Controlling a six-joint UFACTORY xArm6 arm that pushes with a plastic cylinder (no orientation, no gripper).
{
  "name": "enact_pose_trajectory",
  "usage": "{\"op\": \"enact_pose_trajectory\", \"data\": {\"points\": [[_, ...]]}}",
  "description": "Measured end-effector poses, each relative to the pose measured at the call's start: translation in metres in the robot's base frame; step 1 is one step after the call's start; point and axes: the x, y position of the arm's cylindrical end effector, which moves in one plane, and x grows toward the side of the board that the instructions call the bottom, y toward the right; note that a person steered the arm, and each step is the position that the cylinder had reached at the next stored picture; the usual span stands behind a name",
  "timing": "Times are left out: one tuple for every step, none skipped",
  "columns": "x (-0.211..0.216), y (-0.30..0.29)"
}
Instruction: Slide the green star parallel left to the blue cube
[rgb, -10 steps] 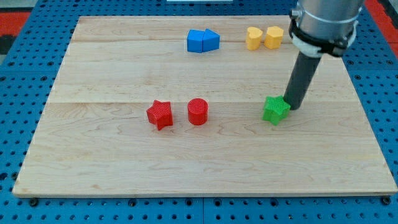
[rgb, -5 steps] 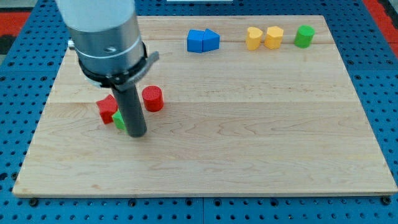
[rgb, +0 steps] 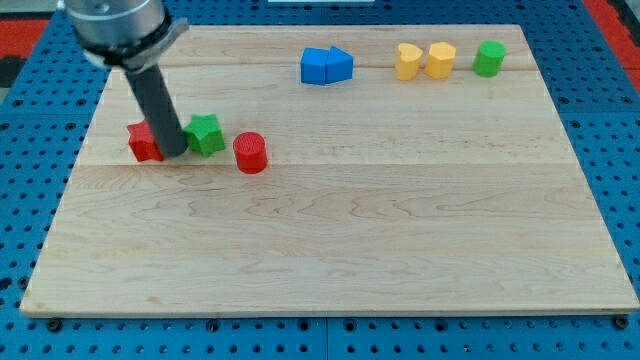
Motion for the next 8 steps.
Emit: {"op": "enact_pose_trajectory", "data": {"points": [[-0.029, 0.007], [0.028, 0.012], [0.025, 0.043], [-0.004, 0.057], [-0.045, 0.053], [-0.078, 0.042], [-0.093, 0.022], [-0.098, -0.005]]}}
